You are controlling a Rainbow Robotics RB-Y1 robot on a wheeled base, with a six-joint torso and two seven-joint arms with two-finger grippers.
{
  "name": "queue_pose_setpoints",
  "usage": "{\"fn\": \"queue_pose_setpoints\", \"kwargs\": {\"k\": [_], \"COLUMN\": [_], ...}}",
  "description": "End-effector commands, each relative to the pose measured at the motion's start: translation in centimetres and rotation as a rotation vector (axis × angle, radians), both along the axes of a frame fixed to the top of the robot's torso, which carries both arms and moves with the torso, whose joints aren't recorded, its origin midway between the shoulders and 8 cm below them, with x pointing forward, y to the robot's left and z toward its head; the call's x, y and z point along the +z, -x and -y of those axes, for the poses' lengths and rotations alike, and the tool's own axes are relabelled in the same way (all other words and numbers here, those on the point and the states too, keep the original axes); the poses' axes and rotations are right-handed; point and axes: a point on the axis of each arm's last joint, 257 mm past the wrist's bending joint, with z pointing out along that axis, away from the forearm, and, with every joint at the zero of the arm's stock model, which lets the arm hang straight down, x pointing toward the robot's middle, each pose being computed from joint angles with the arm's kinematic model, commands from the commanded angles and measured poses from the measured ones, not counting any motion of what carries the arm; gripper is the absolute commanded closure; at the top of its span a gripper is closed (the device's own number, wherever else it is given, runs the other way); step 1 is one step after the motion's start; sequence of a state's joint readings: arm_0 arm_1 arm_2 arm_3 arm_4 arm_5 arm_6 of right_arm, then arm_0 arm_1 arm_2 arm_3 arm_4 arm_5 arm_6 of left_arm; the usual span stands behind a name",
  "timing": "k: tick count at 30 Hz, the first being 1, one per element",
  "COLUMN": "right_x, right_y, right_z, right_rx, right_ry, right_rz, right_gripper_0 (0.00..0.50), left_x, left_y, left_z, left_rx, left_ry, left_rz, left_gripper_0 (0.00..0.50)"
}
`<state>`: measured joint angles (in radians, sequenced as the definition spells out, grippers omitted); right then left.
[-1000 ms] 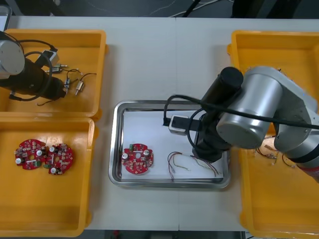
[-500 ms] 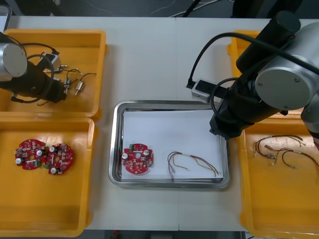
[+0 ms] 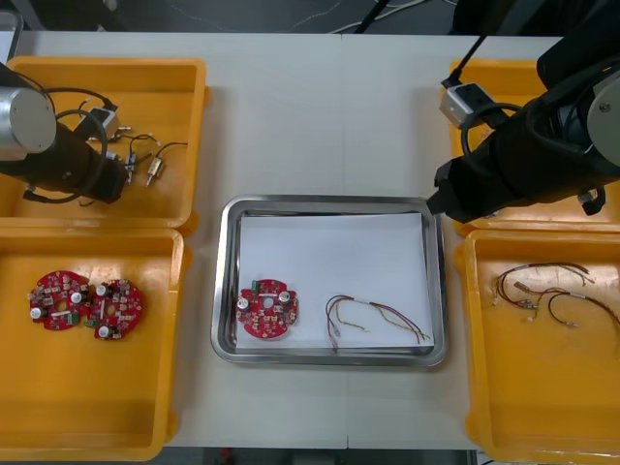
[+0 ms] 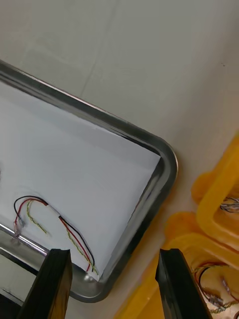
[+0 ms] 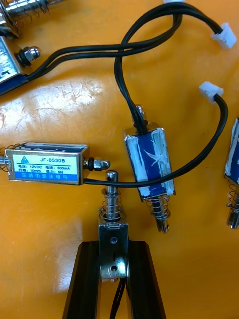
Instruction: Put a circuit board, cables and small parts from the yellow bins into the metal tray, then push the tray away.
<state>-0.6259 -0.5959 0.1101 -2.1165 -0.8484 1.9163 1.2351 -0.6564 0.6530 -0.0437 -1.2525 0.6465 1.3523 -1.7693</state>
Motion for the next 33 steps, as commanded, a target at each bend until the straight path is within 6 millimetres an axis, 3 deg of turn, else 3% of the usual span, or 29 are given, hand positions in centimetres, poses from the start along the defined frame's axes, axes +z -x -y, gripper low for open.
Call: {"fn": "queue_pose_setpoints", "kwargs": {"k": [1,6,19,26,33], "right_x": [2.4,2.8,3.6,3.7,3.5], "right_y": [-1.4,-2.2,-4.6,-5.4,-5.7], "right_z": [3.1,5.3,12.6,17.0,19.0], "right_rx": [-0.171,-0.339,-0.772,-0.921,-0.964], "right_ry": [-0.029,-0.108,-0.29,-0.287,-0.281], "right_rz": [0.031,-0.001,-0.058,-0.035,-0.062], "right_gripper_0": [0.0,0.0,0.0,0.0,0.0], "left_x": [2.8,3.1,8.6,11.5,13.5], "left_y": [-1.5,-1.6,2.1,5.2,7.3], "left_z": [0.6,0.9,-0.1,1.5,3.8], "left_rx": [-0.124,-0.125,-0.038,0.052,0.114], "left_ry": [-0.077,-0.063,-0.001,0.019,0.063], "left_rz": [0.055,0.059,0.009,-0.028,-0.035], "left_gripper_0": [0.5,0.5,0.5,0.5,0.5]}}
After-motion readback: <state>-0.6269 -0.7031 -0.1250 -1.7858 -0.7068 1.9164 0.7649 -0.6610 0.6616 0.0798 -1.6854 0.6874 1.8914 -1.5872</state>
